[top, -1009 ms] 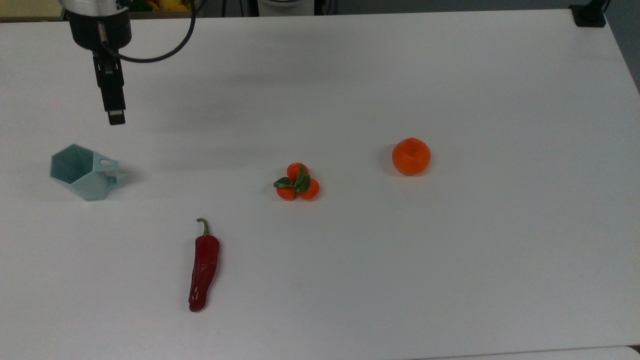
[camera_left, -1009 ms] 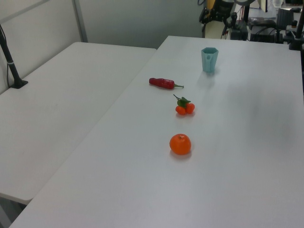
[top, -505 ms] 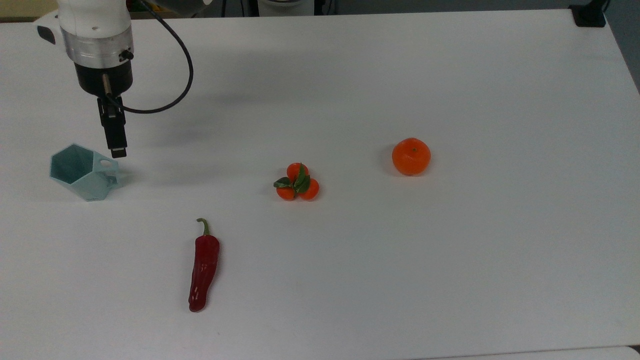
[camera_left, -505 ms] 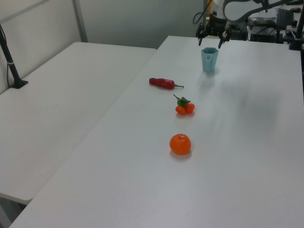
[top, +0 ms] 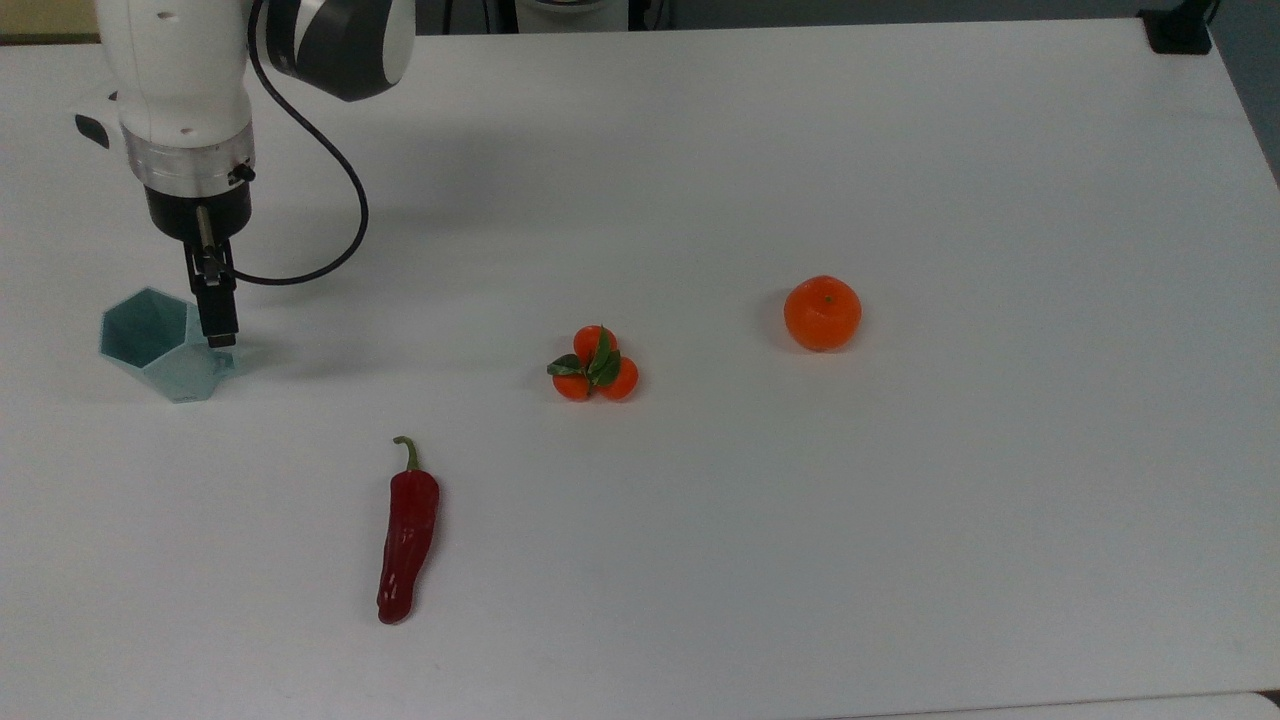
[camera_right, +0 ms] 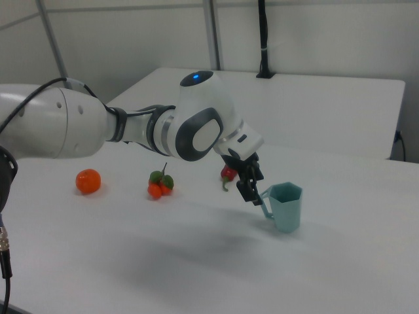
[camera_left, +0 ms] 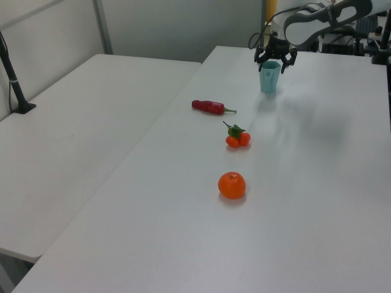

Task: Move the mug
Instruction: 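Move the gripper over the teal mug and lower it to the rim, then close the gripper on the teal mug's rim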

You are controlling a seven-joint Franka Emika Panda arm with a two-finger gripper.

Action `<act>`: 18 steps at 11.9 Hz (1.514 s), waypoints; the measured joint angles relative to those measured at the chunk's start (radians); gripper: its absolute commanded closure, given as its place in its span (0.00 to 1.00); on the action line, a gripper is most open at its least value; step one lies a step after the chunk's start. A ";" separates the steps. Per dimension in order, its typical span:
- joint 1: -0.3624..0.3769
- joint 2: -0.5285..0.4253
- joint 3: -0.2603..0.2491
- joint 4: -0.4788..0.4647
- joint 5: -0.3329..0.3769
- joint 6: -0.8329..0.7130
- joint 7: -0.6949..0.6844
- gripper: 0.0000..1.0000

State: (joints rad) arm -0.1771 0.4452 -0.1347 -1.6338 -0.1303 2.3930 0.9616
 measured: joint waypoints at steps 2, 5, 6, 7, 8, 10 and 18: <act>-0.005 0.025 0.000 0.000 -0.011 0.031 0.000 0.19; -0.007 0.055 0.000 0.000 -0.019 0.062 0.000 0.25; -0.007 0.060 0.000 0.000 -0.026 0.063 0.000 0.28; -0.007 0.065 0.000 0.001 -0.032 0.063 0.001 0.31; -0.009 0.069 0.000 0.001 -0.037 0.063 0.001 0.33; -0.014 0.076 0.000 0.001 -0.053 0.063 0.001 0.36; -0.030 0.120 0.000 0.004 -0.081 0.121 0.001 0.55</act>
State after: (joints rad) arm -0.2072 0.5649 -0.1351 -1.6296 -0.2117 2.5135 0.9627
